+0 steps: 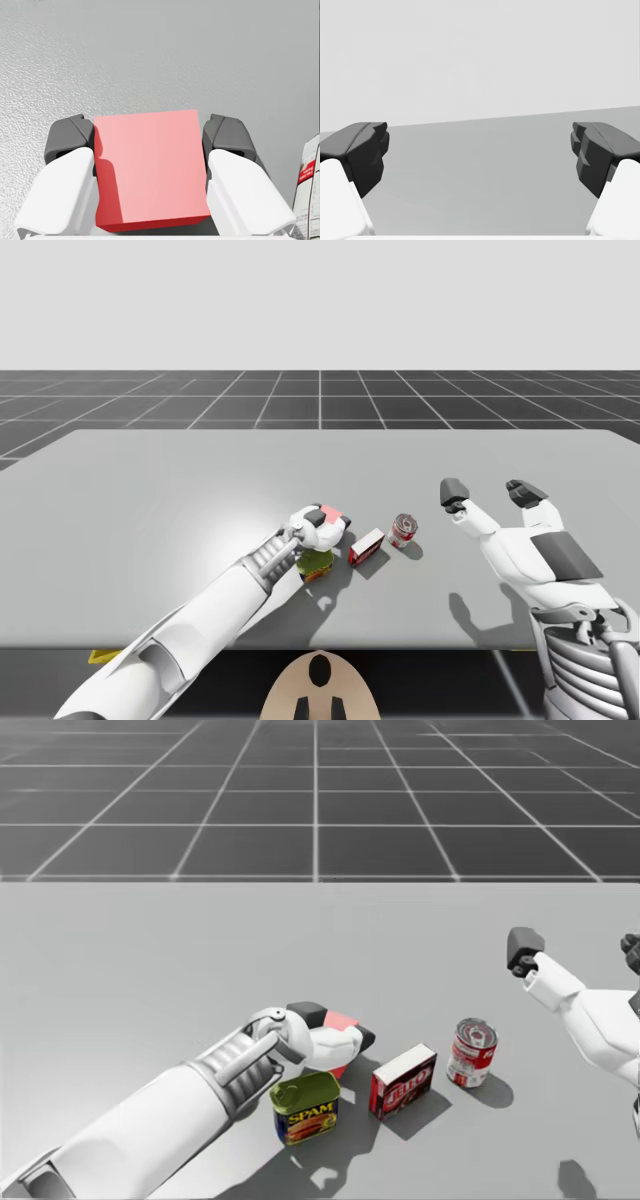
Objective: Find the red cube and pick it up.
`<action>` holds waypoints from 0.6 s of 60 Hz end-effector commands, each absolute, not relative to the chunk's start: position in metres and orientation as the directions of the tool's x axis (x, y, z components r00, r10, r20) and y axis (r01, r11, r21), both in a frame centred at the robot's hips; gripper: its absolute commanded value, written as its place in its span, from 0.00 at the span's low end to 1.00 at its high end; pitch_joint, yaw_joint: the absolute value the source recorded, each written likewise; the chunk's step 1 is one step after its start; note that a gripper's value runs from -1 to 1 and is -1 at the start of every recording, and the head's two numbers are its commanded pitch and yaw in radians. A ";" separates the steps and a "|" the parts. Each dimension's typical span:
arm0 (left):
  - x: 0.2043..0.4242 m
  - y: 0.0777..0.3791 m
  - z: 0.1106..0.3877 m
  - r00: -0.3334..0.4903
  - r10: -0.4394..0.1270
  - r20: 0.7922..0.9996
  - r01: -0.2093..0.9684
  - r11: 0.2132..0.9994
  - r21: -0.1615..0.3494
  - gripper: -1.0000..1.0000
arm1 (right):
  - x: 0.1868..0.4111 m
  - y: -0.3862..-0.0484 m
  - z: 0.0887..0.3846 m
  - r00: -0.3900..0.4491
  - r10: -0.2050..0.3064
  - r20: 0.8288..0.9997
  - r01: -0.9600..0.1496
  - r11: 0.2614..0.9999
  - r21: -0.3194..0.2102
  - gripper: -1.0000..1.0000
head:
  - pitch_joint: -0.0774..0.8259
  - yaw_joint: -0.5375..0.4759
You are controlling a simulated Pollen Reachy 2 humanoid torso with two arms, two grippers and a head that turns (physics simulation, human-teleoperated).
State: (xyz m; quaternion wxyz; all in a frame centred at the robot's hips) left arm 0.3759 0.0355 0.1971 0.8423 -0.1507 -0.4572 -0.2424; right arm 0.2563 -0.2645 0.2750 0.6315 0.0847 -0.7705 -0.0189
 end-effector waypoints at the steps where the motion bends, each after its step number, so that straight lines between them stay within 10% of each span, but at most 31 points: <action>1: 0.359 0.007 0.192 0.684 -0.358 0.635 0.414 0.908 0.066 1.00 | 0.256 -0.264 0.275 -0.188 -0.159 0.969 -0.105 0.984 0.141 0.00 | 0.50 0.52; 10: 0.358 0.004 0.197 0.674 -0.365 0.642 0.422 0.904 0.070 1.00 | 0.255 -0.265 0.275 -0.185 -0.164 0.969 -0.101 0.984 0.147 0.00 | 0.43 0.52; 36: 0.343 0.011 0.293 0.513 -0.333 0.791 0.460 0.885 0.074 1.00 | 0.256 -0.270 0.276 -0.192 -0.164 0.968 -0.100 0.984 0.147 0.00 | 0.39 0.53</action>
